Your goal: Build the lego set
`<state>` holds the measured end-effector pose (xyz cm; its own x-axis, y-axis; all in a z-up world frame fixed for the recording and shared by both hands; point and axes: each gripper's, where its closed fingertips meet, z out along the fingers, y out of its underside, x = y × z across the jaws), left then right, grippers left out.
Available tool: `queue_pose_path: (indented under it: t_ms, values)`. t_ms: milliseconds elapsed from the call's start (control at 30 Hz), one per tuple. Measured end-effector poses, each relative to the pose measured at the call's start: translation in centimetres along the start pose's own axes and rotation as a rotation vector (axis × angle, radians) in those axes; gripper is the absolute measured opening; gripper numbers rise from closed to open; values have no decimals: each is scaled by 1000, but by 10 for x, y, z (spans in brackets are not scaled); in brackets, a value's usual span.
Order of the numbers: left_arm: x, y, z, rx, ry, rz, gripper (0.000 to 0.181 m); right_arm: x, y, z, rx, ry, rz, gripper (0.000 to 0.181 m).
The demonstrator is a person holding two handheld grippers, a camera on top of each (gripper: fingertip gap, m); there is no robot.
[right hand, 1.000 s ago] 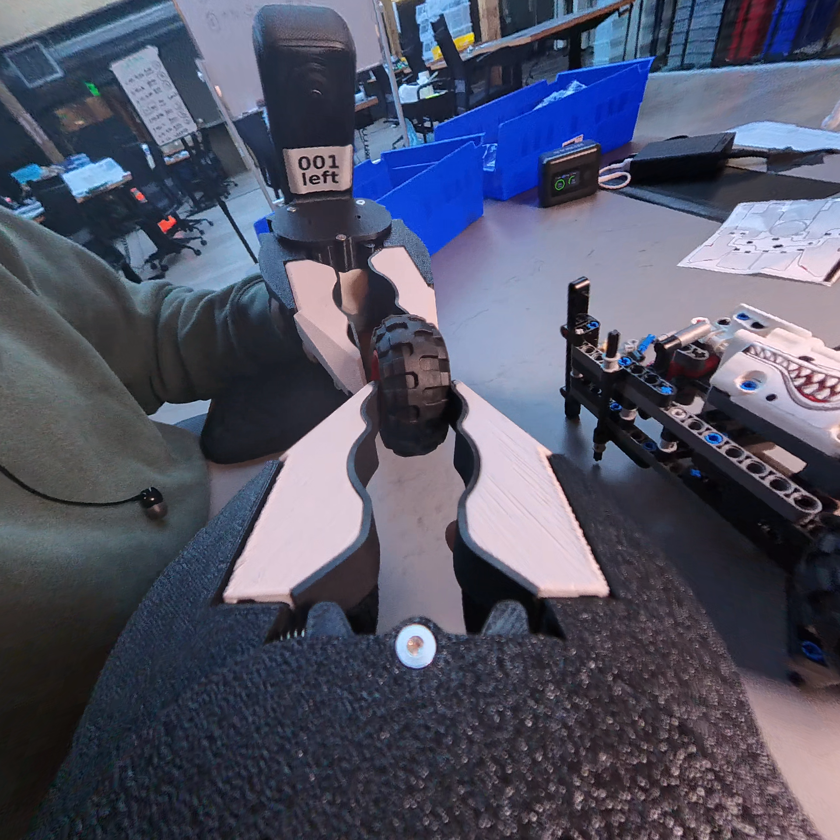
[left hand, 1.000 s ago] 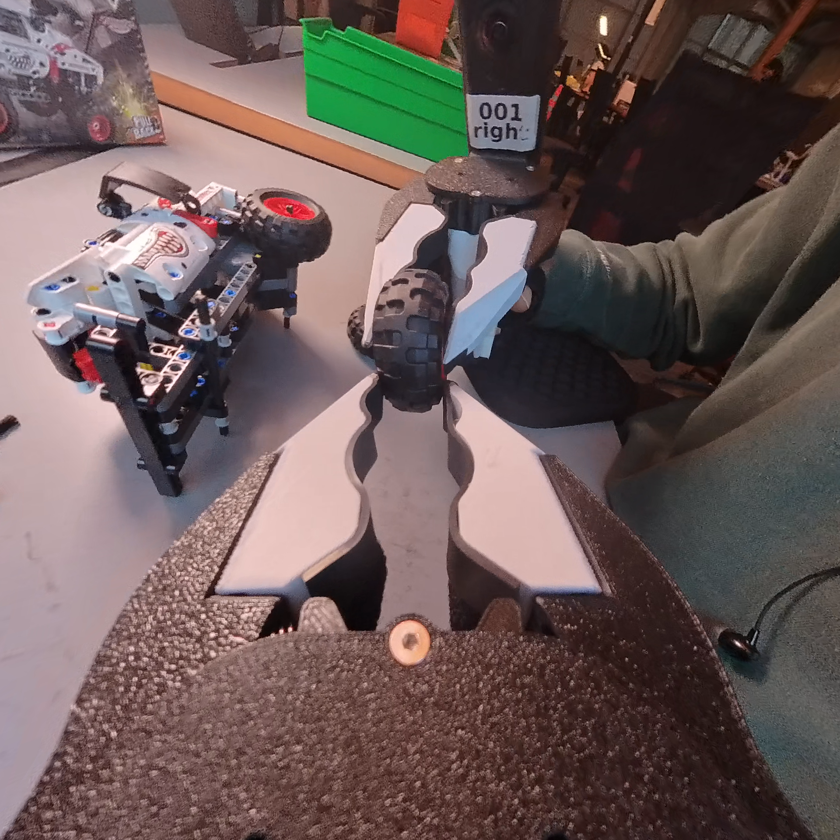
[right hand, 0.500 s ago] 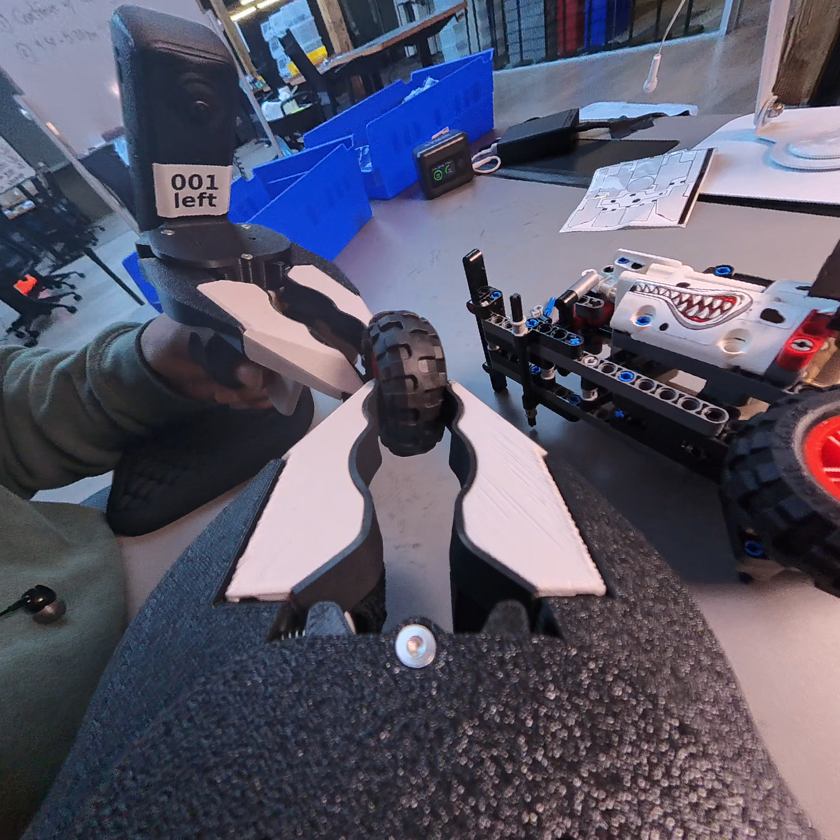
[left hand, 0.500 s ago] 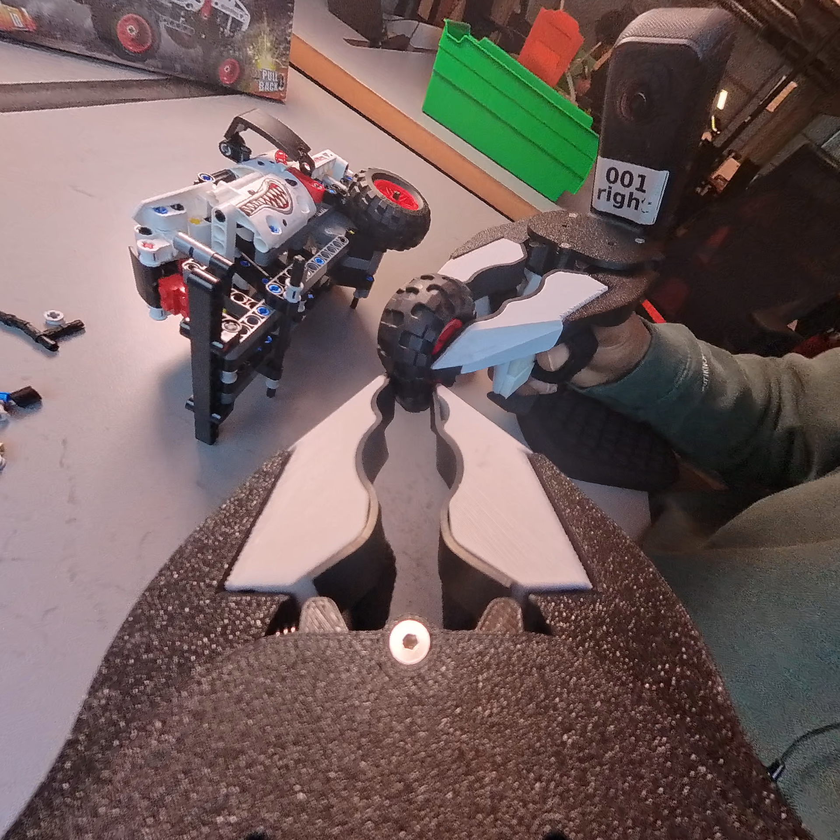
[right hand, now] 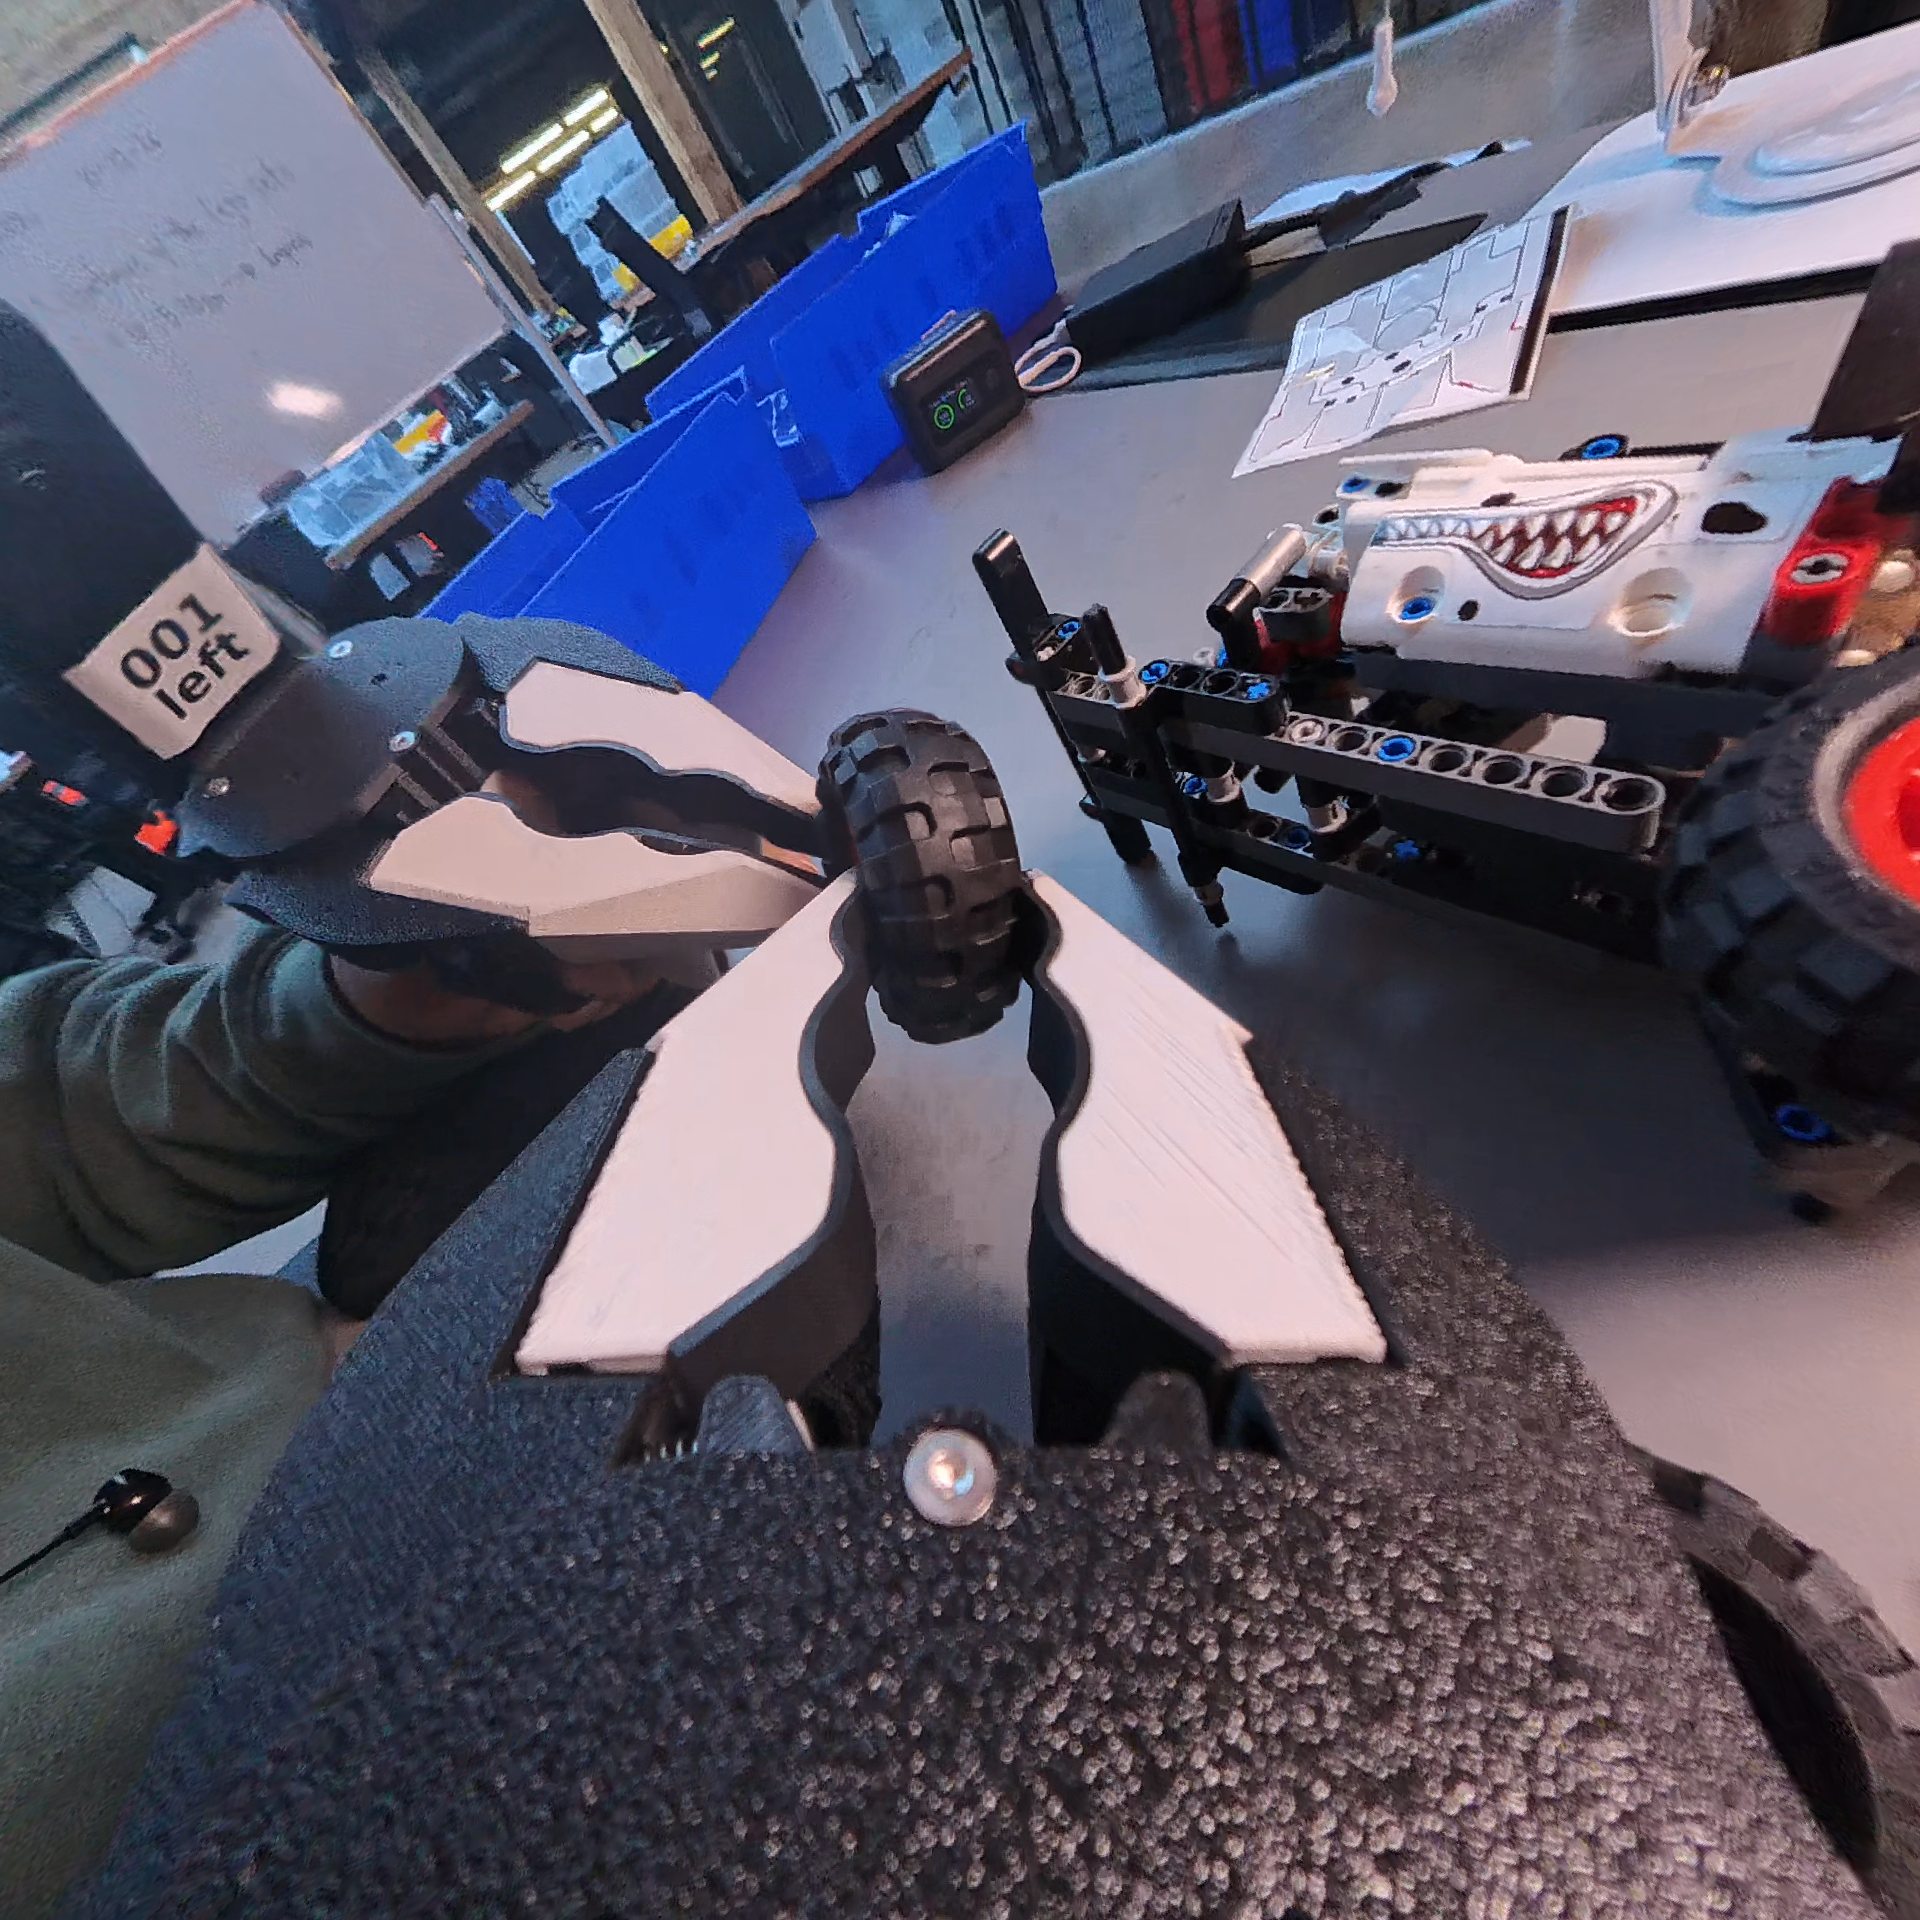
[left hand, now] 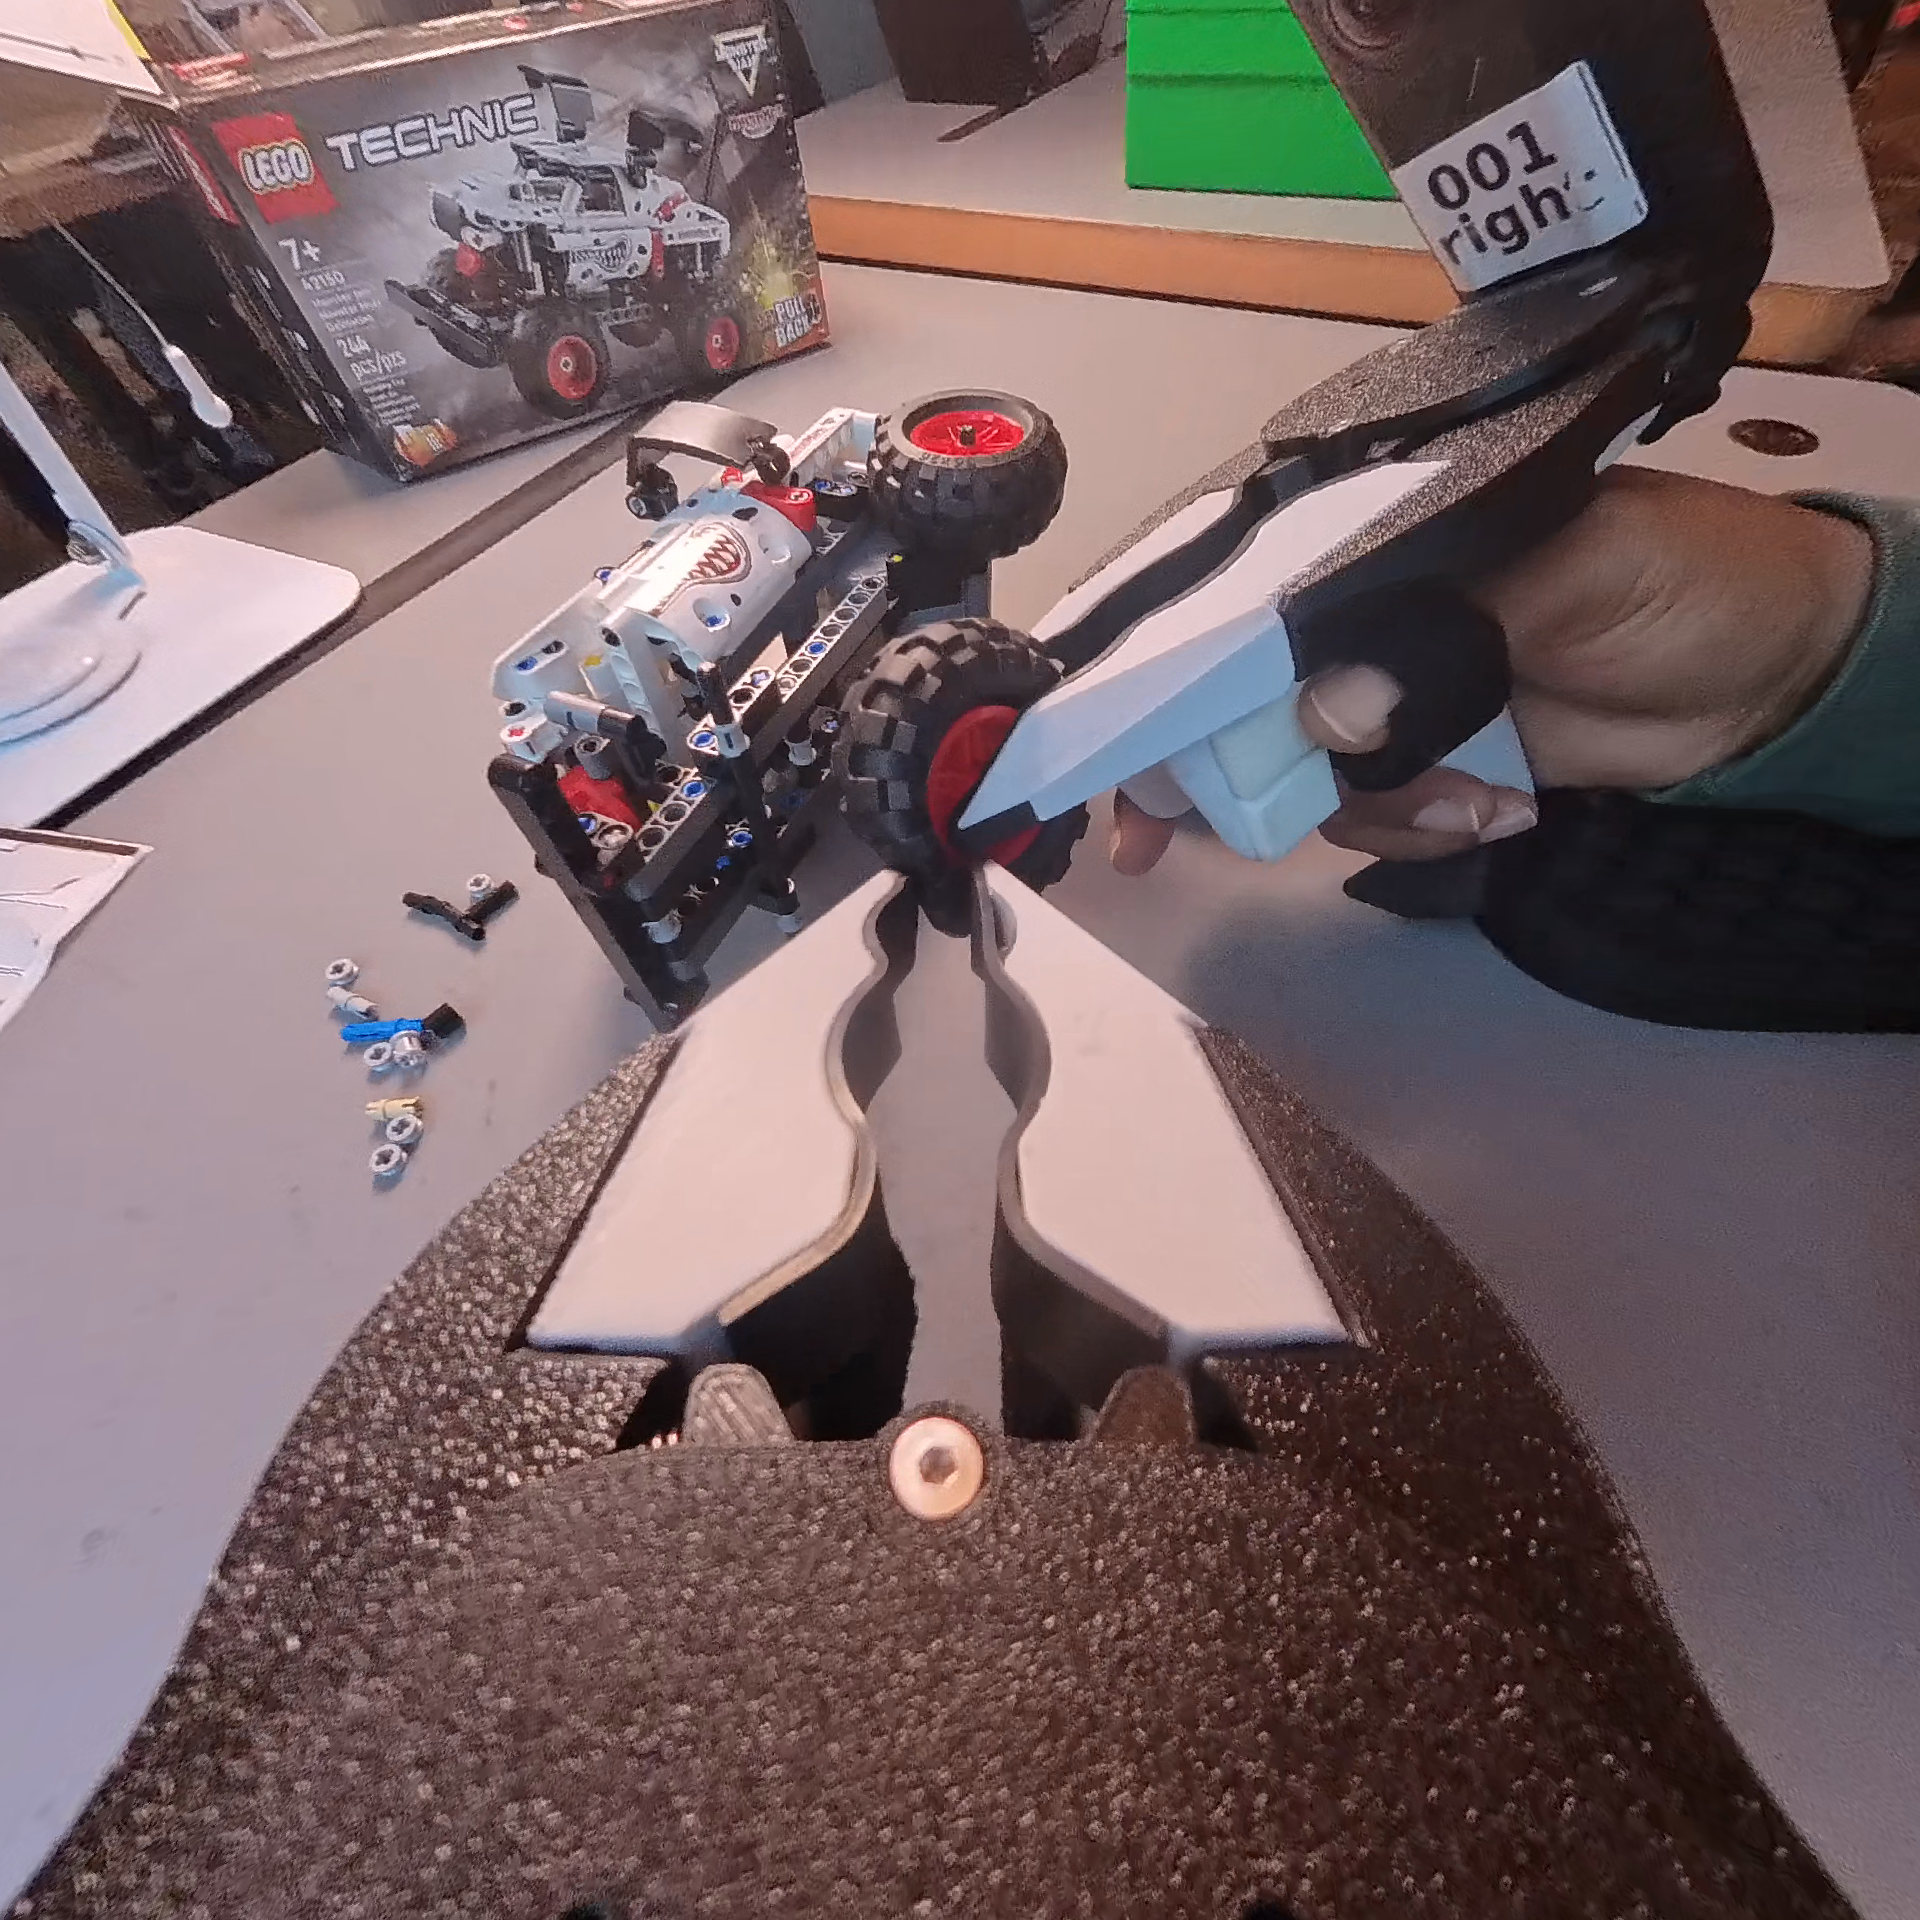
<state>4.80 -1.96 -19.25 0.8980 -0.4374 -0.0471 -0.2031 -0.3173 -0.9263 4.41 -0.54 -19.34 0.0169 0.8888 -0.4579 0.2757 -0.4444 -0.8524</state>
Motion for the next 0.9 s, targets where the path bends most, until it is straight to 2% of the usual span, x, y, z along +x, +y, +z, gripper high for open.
queue_pose_path:
  t_ms: [133,233,433,633,900]
  values:
    - [-2,-3,-5,10,201,-254,16,-6,0,-2,-34,-50,12,24]
    - [-8,-13,-13,46,209,-231,23,-13,10,-1,-103,-103,22,23]
    - [8,-6,-14,-70,319,-190,21,-24,16,-2,-150,-164,-5,24]
    - [10,-11,-11,-43,273,-203,13,-19,5,-6,-60,-86,-67,26]
    - [7,1,-9,-58,98,-107,5,-12,16,2,-120,-56,-24,23]
